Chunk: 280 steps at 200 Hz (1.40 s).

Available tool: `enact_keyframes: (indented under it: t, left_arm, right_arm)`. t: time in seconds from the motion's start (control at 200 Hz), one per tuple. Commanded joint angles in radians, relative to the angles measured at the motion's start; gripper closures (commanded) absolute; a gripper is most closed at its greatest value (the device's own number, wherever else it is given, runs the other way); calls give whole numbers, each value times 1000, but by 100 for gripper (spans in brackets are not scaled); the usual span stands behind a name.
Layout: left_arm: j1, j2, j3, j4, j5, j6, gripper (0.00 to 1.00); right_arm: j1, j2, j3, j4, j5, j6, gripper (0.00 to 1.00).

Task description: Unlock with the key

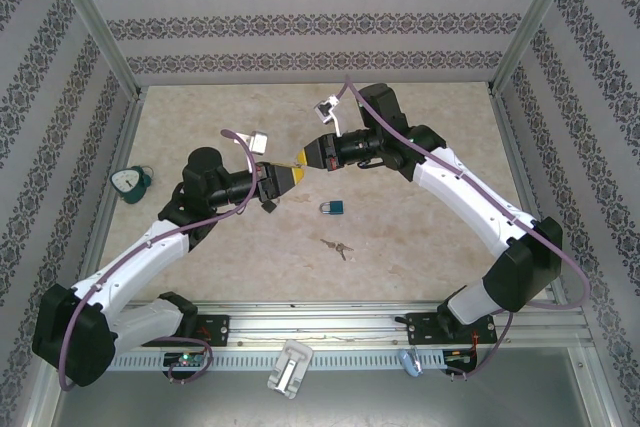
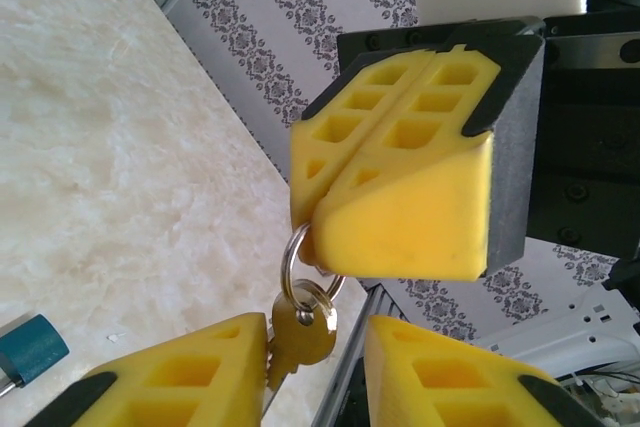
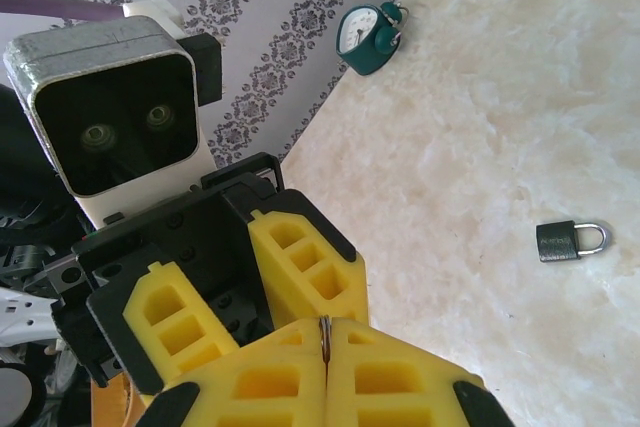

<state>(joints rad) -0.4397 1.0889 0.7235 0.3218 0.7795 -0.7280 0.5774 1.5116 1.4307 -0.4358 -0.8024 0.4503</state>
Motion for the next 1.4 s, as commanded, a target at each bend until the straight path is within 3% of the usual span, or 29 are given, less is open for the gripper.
enact_keyframes:
  t: [0.0,0.42,0.645,0.695,0.844,0.969,1.154,1.394]
  left_arm:
    - [-13,-19,0,-23,-11,34,72]
    - [-13,-20,-4,-47,-29,50,90]
    - [-13,-28,-18,-62,-40,55,92]
    - [-13,-31,-24,-57,-41,54,100]
    - [-13,-39,-15,-81,-58,67,100]
    - [-13,-36,42,-226,-84,131,100]
    - [-13,19,199,-566,-139,290,100]
    - [-13,149,391,-893,-137,444,100]
  right_arm:
    - [-16,-27,-1,19,-26,10,100]
    - [-24,-27,0,22,-29,13,100]
    - [-33,-36,-10,37,-32,22,100]
    - [-33,-38,-13,40,-33,24,100]
    - [-34,-40,-21,45,-31,27,100]
    - [-41,-47,-46,51,-18,25,98]
    - [-59,-69,-117,88,47,25,72]
    - [-85,-101,-199,154,73,26,69]
